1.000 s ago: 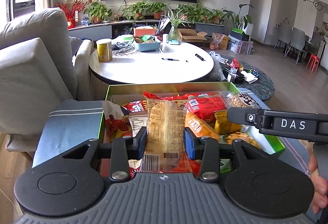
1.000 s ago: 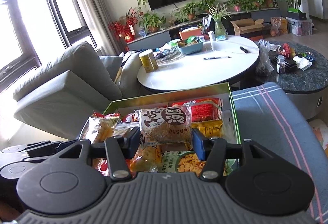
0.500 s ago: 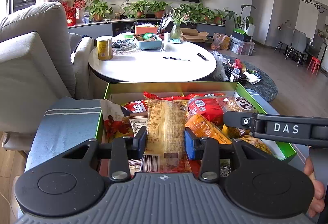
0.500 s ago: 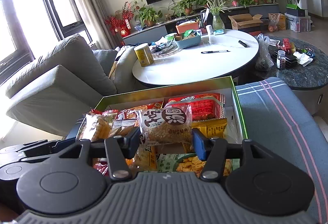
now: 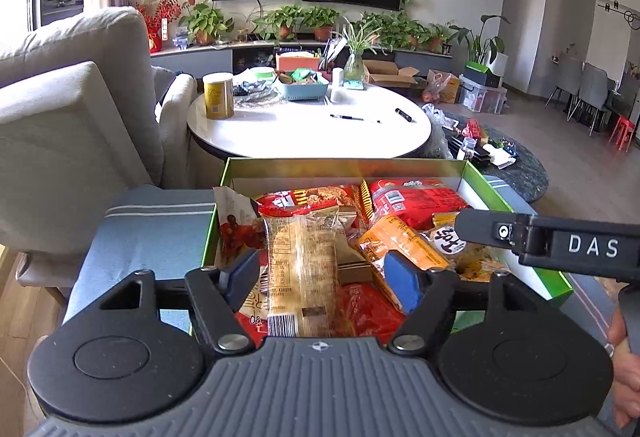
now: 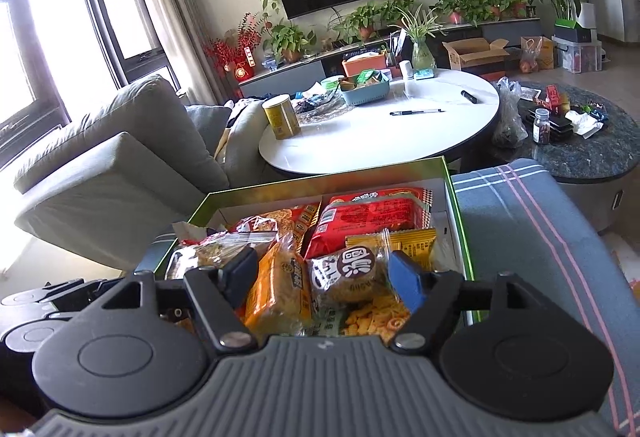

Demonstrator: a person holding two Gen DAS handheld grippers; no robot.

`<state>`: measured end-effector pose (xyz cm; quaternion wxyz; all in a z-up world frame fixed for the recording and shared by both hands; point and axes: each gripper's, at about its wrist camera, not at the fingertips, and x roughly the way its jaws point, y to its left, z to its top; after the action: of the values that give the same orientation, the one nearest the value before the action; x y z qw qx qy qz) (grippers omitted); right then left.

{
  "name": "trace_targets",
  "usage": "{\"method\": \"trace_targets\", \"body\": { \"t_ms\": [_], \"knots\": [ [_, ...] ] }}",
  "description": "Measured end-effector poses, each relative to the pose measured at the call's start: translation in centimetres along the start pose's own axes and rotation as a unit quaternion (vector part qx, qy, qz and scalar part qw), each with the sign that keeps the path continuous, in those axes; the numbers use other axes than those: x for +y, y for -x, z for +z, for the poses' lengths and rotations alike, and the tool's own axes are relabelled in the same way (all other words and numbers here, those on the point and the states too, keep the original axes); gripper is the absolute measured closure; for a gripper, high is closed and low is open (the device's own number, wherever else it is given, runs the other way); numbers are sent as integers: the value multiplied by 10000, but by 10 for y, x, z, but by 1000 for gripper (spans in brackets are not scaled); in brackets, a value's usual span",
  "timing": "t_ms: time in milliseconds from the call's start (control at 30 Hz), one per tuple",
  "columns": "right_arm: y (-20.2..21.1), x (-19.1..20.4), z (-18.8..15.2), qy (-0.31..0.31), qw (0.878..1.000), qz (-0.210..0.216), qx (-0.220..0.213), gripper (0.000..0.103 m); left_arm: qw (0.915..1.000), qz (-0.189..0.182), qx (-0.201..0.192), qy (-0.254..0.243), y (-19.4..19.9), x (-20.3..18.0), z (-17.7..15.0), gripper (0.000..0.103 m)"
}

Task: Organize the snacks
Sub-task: 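Open both grippers and withdraw them from the box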

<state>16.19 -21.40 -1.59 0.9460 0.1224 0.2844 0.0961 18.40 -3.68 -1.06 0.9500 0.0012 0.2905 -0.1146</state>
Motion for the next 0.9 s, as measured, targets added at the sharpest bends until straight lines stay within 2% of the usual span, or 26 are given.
{"method": "trace_targets", "body": {
  "t_ms": [367, 467, 800, 900],
  "knots": [
    [36, 6, -9, 15, 9999, 105, -129, 18, 9998, 78, -198, 36, 44, -8, -7, 29],
    [48, 8, -15, -24, 9997, 183, -174, 18, 9996, 82, -249, 45, 58, -10, -11, 25],
    [85, 18, -42, -2, 9990, 375, -253, 18, 9986, 453, -283, -26, 104, -16, -30, 23],
    [95, 22, -48, 108, 9988, 343, -320, 18, 9980, 553, -311, -70, 118, -21, -35, 17]
  ]
}}
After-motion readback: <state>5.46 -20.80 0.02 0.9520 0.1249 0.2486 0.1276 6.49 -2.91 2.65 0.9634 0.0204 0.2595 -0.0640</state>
